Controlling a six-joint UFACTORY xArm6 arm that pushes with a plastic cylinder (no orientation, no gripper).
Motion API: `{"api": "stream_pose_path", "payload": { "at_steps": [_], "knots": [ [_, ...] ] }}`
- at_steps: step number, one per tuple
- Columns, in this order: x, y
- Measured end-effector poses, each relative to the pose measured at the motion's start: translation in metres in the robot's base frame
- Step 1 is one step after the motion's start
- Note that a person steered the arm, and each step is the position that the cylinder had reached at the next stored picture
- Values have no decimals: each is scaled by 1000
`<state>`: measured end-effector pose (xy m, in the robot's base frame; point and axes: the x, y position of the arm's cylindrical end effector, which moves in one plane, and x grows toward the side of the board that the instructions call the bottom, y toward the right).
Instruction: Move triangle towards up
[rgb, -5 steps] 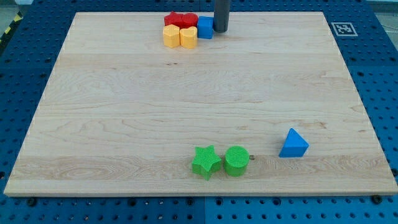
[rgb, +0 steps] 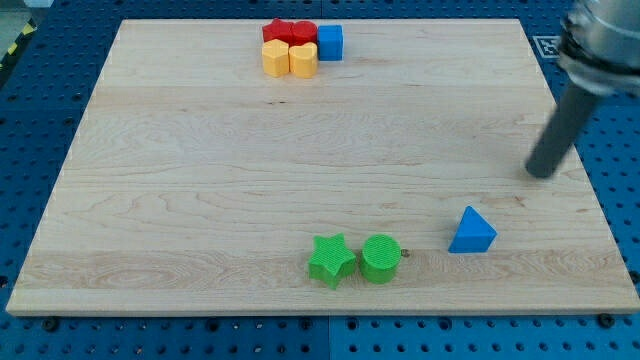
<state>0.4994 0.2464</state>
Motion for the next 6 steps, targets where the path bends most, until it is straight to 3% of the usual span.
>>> {"api": "stream_pose_path", "payload": {
  "at_steps": [1, 3, 4, 6],
  "knots": [
    [62, 10],
    [113, -64],
    [91, -101],
    [0, -136]
  ]
}}
